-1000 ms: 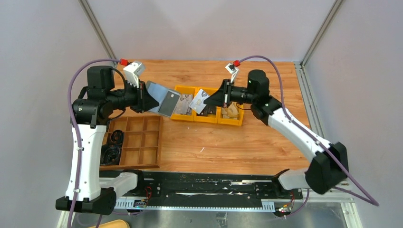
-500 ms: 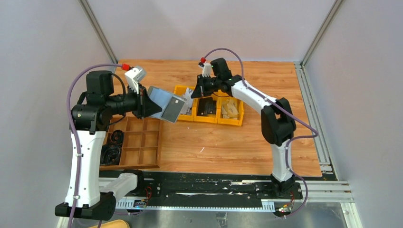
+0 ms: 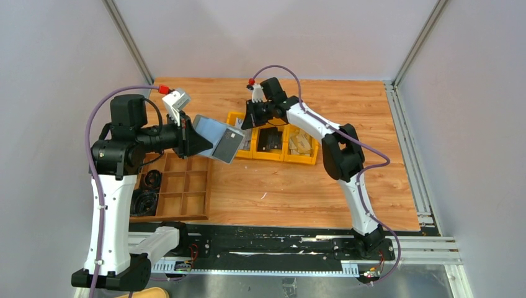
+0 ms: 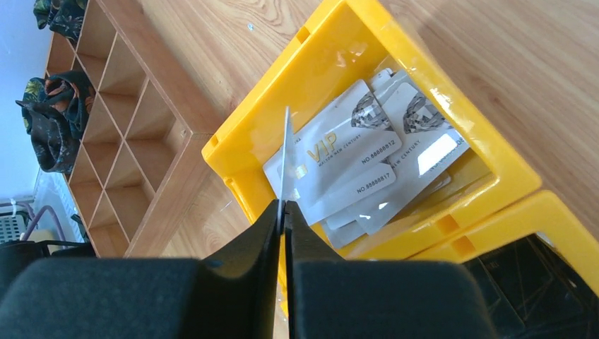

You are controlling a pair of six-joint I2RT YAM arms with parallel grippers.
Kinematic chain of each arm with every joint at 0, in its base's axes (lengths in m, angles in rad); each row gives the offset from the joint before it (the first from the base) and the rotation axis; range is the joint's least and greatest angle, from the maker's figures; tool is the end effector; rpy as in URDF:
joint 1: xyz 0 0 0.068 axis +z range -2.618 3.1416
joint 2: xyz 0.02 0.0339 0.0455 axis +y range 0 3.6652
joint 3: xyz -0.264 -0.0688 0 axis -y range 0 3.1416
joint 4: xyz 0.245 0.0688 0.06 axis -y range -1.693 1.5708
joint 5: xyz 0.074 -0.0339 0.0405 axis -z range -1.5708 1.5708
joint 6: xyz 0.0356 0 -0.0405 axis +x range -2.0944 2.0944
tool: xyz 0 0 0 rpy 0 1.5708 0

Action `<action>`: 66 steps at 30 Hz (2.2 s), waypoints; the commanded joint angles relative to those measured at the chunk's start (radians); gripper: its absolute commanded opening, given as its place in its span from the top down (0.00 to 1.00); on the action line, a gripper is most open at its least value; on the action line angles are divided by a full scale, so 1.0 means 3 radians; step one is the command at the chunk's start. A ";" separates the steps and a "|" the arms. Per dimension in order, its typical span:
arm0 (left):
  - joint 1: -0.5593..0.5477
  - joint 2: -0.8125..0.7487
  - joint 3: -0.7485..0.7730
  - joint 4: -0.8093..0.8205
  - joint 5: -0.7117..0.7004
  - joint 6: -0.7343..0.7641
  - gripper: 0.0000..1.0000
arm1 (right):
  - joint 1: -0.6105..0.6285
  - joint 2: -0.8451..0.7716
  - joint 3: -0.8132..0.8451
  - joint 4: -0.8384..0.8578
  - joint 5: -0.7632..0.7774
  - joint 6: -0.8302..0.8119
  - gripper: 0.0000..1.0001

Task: Take the credit cards out of the card holder
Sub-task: Place the credit card in the storage box, then remove the credit card from the card holder.

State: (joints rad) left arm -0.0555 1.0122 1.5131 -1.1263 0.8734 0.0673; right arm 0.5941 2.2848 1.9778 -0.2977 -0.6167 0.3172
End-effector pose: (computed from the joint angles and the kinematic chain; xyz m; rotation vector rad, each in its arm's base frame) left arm 0.1430 -0.0353 0.4509 0.6073 1.9936 -0.9400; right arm 0.4271 0.3134 0.2376 -0.6869 2.1896 1.1698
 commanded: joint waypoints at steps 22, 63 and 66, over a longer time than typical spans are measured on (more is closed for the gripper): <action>0.0016 -0.0332 -0.0092 0.1160 -0.0592 -0.0883 1.00 | 0.0037 -0.2397 -0.2114 0.2149 -0.0352 0.1032 0.20; 0.0016 -0.0484 -0.0252 0.1076 -0.0563 -0.0240 0.00 | 0.0675 -0.2837 -0.2132 0.1602 -0.0715 0.0441 1.00; 0.0016 -0.0476 -0.0198 0.0802 -0.0092 0.0348 0.00 | 0.0691 -0.2719 -0.1788 0.0879 -0.1261 -0.0028 1.00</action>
State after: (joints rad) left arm -0.0544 0.8707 1.4158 -0.7219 0.7269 -0.1318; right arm 0.7967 1.4815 1.3151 0.3618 -0.7670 0.6003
